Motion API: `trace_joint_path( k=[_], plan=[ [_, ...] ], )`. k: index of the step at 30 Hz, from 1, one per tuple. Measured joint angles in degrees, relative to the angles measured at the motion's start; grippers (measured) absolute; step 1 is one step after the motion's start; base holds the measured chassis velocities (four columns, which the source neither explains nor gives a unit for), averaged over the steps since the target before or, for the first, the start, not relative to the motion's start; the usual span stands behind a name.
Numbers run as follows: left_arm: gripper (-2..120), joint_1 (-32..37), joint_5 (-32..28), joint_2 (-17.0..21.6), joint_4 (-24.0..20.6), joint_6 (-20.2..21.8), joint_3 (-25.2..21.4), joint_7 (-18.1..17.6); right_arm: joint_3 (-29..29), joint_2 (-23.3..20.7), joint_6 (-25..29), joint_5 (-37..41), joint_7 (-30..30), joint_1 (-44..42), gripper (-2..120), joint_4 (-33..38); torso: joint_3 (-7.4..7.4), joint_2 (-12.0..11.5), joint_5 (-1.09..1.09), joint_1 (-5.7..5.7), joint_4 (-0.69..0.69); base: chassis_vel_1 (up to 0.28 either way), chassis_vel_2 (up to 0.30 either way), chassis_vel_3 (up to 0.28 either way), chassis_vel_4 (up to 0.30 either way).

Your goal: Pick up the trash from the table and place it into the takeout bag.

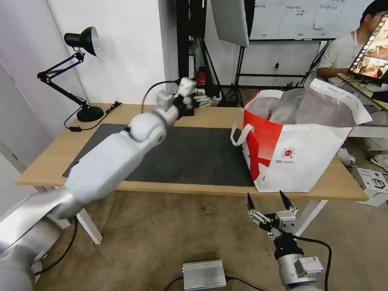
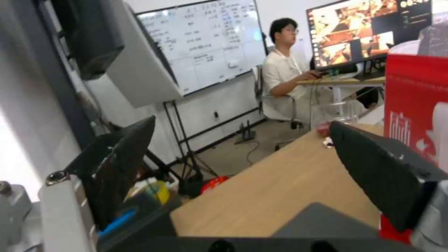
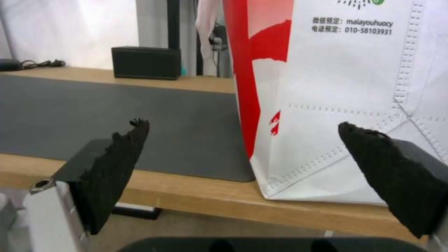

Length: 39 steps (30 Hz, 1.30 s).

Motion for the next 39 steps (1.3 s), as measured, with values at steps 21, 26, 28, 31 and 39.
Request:
trace_joint_path(
  k=[21, 26, 28, 31, 39],
  plan=[
    [100, 37.52, 5.32, 9.63, -20.25, 6.73, -31.89, -2.75, 0.00, 0.00, 0.00, 0.00, 0.00, -0.01, 100, 0.00, -0.01, 0.01, 0.02, -0.01, 0.00, 0.000, 0.000, 0.000, 0.000],
    [100, 50.47, 4.60, 7.22, -27.70, 8.68, -44.32, -3.94, 0.00, 0.00, 0.00, 0.00, 0.00, 0.00, 100, 0.00, -0.01, 0.01, 0.02, -0.02, 0.02, 0.000, 0.000, 0.000, 0.000],
    [100, 54.95, 4.13, 5.43, -30.21, 9.00, -47.89, -4.21, 0.00, 0.00, 0.00, 0.00, 0.00, -0.01, 100, 0.00, 0.00, 0.01, 0.01, -0.02, 0.01, 0.000, 0.000, 0.000, 0.000],
    [100, 61.88, 3.95, 2.06, -33.96, 9.13, -52.47, -4.32, 0.01, 0.00, 0.00, 0.00, 0.01, -0.01, 100, 0.00, 0.00, 0.01, 0.00, -0.01, 0.01, 0.000, 0.000, 0.000, 0.000],
    [100, 71.60, 5.91, -5.07, -39.93, 7.93, -60.28, -1.94, 0.00, 0.00, 0.00, 0.00, 0.01, 0.00, 100, 0.00, 0.00, 0.02, 0.02, -0.01, 0.00, 0.000, 0.000, 0.000, 0.000]
  ],
)
